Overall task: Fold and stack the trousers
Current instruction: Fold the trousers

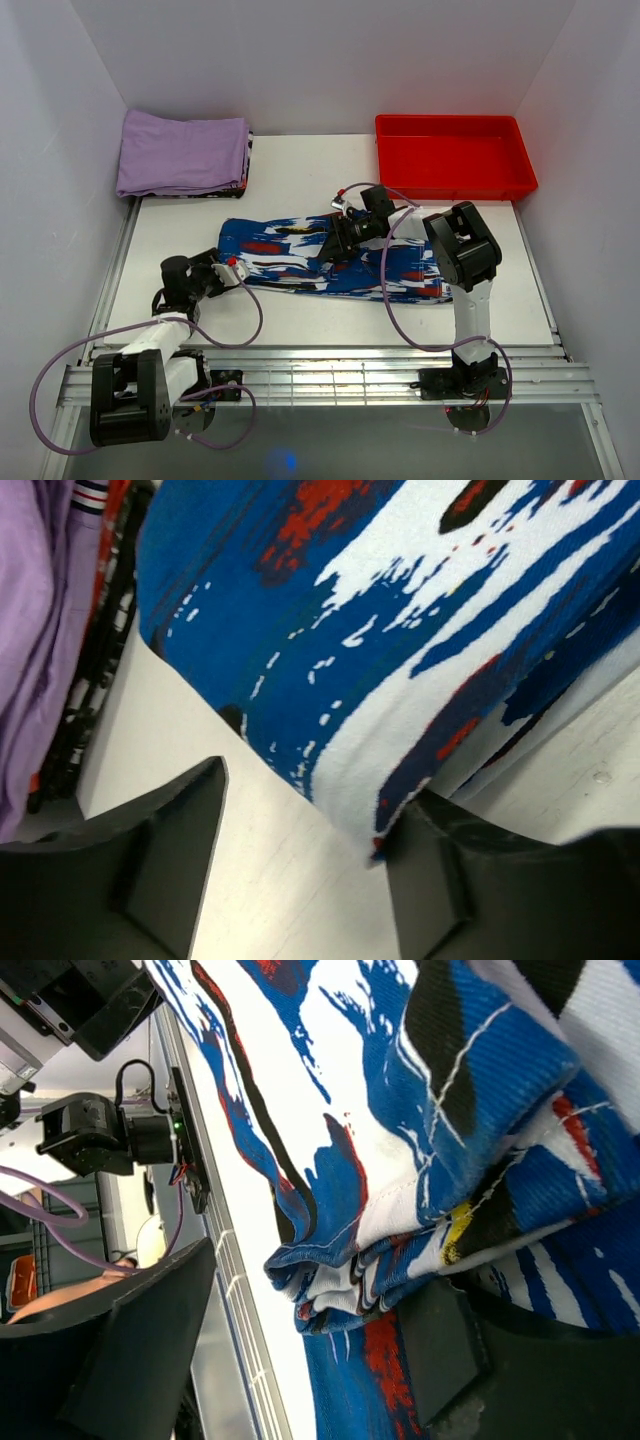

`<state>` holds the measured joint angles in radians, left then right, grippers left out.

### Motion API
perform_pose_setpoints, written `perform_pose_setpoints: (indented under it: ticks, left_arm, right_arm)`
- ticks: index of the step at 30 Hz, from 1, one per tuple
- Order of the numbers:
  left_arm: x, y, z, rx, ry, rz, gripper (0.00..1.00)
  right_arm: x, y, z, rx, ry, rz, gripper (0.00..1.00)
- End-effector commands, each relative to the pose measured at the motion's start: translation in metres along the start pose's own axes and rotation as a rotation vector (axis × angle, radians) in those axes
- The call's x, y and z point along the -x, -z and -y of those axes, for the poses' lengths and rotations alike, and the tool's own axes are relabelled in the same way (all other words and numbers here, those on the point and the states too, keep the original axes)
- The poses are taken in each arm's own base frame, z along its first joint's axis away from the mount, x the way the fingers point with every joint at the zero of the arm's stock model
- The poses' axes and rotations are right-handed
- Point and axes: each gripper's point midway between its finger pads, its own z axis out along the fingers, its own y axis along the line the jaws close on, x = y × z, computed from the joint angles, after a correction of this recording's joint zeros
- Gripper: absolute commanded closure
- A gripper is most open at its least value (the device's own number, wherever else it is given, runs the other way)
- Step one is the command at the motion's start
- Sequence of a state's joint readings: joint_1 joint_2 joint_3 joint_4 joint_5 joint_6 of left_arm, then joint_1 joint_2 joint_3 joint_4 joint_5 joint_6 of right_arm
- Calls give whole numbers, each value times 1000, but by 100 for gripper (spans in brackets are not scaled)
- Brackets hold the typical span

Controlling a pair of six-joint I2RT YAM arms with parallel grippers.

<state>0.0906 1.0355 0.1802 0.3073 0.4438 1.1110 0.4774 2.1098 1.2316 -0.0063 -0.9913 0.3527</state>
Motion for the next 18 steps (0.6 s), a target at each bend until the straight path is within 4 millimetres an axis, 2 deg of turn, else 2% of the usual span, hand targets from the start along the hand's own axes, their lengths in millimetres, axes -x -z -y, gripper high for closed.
perform_pose_setpoints:
  ticks: [1, 3, 4, 8, 9, 11, 13, 14, 15, 16, 17, 18]
  left_arm:
    - [-2, 1, -15, 7, 40, -33, 31]
    - [-11, 0, -7, -32, 95, -75, 40]
    - [-13, 1, -10, -31, 123, -89, 42]
    - [-27, 4, 9, -91, 228, -163, 44]
    - [-30, 5, 13, -100, 244, -179, 43]
    - [-36, 9, 22, -115, 283, -211, 31]
    - [-34, 12, 19, -104, 302, -213, 25]
    - [-32, 17, 36, -170, 347, -222, 20]
    - [-26, 18, 33, -182, 362, -208, 17]
    - [-20, 21, 35, -207, 386, -196, 10]
    - [-8, 28, 49, -284, 431, -170, 5]
    - [4, 30, 43, -301, 454, -140, 4]
  right_arm:
    - [-9, 2, 30, -130, 2, -6, 19]
    - [-14, 5, 33, -147, 5, -11, 16]
    - [-13, 8, 34, -158, 8, -8, 15]
    - [-19, 19, 44, -203, 0, -14, 11]
    - [-20, 21, 45, -208, 5, -15, 9]
    - [-20, 29, 46, -214, -4, -9, 8]
    - [-17, 37, 43, -218, 16, 5, 7]
    - [-17, 39, 41, -216, 14, 5, 7]
    - [-15, 42, 37, -213, 20, 8, 7]
    - [-12, 46, 31, -209, 44, 16, 7]
    - [-8, 49, 27, -209, 60, 19, 7]
    - [-9, 52, 23, -206, 64, 17, 7]
